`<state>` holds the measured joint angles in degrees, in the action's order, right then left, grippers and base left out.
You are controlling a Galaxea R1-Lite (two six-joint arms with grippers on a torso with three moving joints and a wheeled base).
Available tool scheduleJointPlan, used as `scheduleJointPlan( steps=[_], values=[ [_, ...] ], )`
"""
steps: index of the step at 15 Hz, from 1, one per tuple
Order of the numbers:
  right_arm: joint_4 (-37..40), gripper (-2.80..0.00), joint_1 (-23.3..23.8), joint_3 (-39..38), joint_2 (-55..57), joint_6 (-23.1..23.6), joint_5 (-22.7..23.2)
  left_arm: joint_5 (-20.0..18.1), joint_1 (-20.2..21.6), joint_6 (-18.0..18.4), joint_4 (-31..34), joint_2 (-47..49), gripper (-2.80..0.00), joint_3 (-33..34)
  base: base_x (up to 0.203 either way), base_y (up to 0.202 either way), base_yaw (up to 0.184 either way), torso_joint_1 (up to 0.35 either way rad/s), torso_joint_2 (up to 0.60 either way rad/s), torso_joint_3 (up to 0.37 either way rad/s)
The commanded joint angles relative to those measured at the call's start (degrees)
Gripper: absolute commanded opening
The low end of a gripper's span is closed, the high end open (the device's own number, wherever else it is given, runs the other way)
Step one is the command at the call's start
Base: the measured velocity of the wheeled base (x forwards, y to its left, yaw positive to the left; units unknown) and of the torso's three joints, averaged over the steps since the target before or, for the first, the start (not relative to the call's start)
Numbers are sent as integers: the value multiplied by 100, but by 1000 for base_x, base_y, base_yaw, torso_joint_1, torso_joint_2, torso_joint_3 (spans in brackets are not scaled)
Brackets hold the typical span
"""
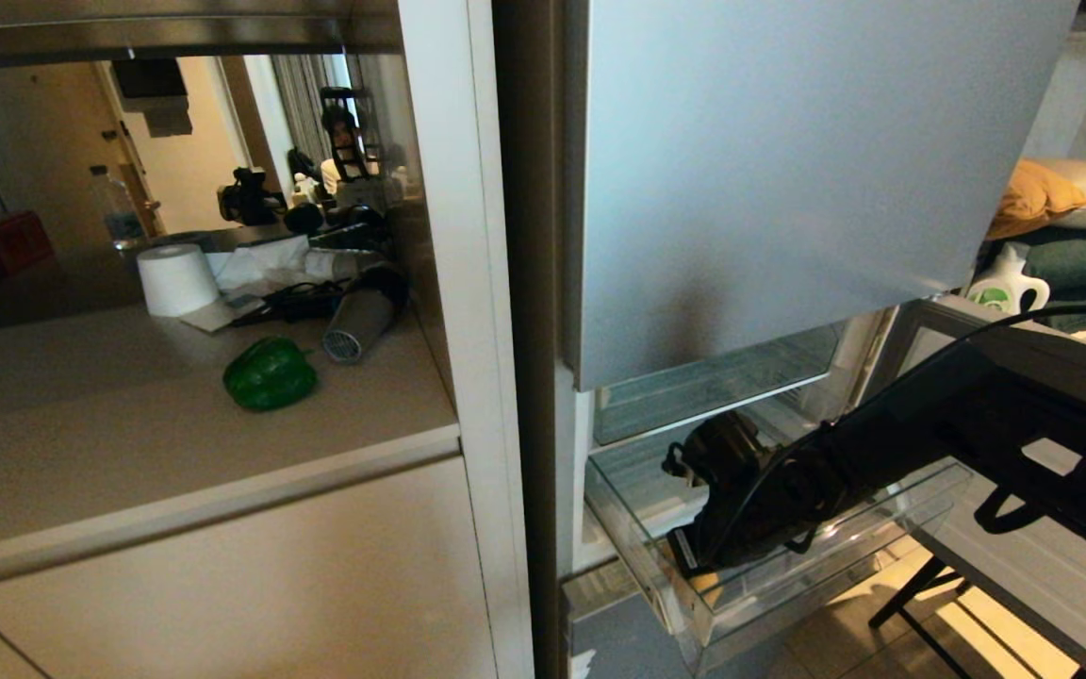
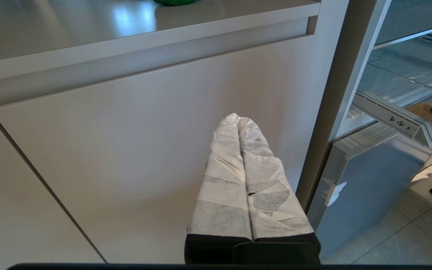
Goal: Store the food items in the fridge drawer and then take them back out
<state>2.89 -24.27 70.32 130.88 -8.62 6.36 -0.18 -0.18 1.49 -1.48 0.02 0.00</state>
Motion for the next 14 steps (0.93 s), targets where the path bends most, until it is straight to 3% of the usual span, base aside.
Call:
scheduleJointPlan(
  steps=[1,4,14],
  values=[
    [3,-280,2,25,19,-9,-141,1,1,1,-2,6,-280,62,0,0,0,0,0,0],
    [-12,-280,88,45,-122,-58,-739,1,1,1,-2,6,-280,62,0,0,0,0,0,0],
    [272,-280,157,262,-133,-84,-785,1,1,1,-2,6,-280,62,0,0,0,0,0,0]
  ],
)
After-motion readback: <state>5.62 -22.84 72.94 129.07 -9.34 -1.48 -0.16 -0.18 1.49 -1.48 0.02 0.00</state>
